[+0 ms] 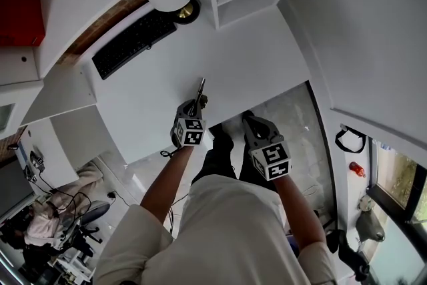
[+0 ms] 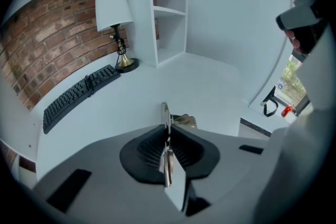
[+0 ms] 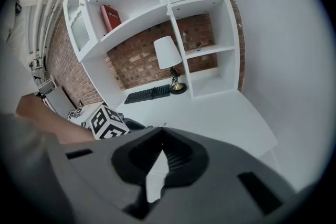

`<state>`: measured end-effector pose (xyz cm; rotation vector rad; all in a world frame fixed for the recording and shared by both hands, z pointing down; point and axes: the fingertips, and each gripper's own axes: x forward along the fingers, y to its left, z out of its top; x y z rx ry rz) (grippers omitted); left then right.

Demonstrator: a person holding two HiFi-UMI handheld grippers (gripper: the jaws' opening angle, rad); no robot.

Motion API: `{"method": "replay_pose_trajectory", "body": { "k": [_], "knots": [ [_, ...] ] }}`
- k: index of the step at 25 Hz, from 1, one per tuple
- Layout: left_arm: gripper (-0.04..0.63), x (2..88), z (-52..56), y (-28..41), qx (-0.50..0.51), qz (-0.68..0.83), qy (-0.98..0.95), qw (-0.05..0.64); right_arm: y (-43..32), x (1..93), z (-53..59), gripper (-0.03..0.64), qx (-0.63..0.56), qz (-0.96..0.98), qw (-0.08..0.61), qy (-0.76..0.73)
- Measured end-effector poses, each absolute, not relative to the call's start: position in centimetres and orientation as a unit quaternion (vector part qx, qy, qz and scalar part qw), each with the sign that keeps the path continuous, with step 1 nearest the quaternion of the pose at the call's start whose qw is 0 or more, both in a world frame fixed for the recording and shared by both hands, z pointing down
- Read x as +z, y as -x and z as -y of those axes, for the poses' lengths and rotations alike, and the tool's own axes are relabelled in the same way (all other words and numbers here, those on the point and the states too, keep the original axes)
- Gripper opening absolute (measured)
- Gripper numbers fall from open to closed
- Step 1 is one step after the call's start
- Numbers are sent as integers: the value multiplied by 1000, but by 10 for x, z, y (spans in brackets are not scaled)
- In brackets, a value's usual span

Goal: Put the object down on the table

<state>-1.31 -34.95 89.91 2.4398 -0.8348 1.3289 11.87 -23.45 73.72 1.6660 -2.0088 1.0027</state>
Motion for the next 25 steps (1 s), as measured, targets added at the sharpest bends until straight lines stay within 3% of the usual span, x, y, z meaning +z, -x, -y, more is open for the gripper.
{"method": "replay_pose_trajectory", "body": {
  "k": [12, 25],
  "knots": [
    [87, 914, 326, -7, 457, 258, -840, 141, -129, 740, 227, 3, 355, 714, 172, -579],
    [100, 900, 318, -17, 442, 281, -836, 162, -146, 728, 218, 2, 341, 737, 174, -557]
  ]
}}
